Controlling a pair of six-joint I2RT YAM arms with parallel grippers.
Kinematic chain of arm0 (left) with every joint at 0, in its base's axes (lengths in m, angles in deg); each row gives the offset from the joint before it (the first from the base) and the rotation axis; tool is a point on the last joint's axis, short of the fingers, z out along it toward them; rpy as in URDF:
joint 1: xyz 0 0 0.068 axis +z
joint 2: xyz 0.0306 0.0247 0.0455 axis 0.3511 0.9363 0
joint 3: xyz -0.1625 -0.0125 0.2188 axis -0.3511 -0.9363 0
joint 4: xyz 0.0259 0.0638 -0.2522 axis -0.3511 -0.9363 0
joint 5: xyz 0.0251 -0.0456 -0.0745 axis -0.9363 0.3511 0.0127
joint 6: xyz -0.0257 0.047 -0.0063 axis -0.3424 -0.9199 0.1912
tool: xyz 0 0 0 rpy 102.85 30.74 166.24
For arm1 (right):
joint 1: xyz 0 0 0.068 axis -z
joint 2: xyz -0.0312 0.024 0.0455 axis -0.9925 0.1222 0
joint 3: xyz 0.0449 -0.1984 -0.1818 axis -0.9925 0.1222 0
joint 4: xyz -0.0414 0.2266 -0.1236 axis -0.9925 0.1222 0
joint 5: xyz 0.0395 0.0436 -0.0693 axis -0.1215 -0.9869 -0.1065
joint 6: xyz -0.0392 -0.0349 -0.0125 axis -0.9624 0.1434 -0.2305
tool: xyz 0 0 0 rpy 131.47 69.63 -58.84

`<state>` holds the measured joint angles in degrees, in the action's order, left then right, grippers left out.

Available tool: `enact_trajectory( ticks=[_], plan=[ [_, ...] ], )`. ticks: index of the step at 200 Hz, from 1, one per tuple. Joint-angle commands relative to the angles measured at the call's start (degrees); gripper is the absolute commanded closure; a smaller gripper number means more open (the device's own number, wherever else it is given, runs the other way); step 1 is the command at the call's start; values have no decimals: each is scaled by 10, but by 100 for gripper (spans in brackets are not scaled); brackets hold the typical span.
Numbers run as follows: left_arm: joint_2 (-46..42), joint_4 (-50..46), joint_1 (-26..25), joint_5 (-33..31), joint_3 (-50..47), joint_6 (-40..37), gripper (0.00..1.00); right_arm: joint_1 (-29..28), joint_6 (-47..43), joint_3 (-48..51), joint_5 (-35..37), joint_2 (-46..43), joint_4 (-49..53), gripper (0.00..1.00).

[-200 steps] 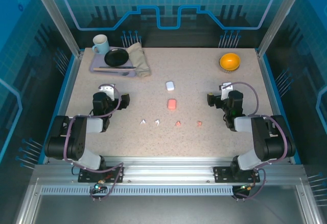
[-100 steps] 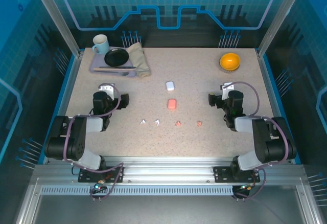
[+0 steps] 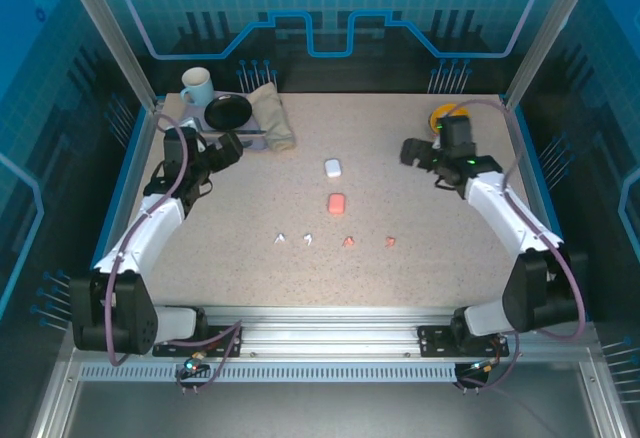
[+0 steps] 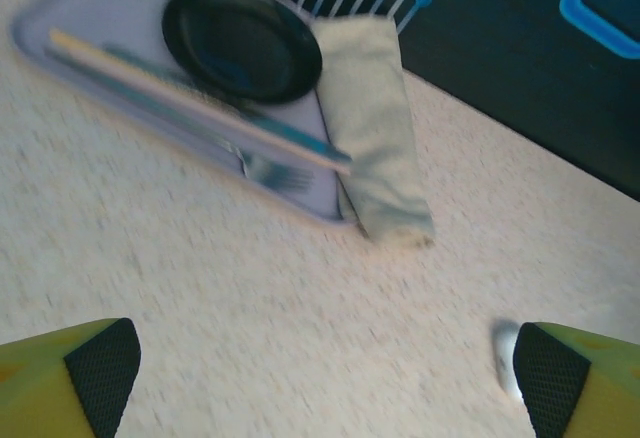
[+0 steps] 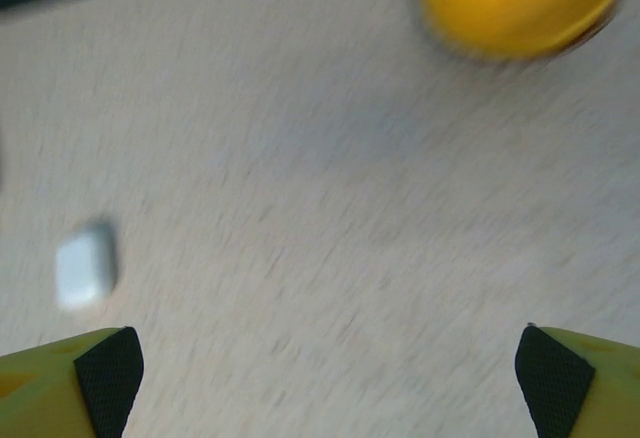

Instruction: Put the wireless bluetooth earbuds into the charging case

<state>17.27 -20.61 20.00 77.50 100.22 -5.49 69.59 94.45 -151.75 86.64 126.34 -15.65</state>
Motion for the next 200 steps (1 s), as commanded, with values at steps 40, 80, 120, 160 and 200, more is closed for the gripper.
enact_trajectory(
  ticks=[40,80,120,160,200],
  plan=[
    [-34,-121,-54,51,12,107,1,-247,107,-190,104,197,237,1],
    [-4,-144,-71,57,47,98,1,-305,120,-318,169,347,309,0],
    [8,-141,-82,62,56,100,1,-306,118,-350,167,399,313,0],
    [24,-142,-94,62,65,99,1,-284,117,-311,116,396,263,0],
    [38,-146,-111,58,79,98,1,-263,113,-281,86,391,225,1]
  ],
)
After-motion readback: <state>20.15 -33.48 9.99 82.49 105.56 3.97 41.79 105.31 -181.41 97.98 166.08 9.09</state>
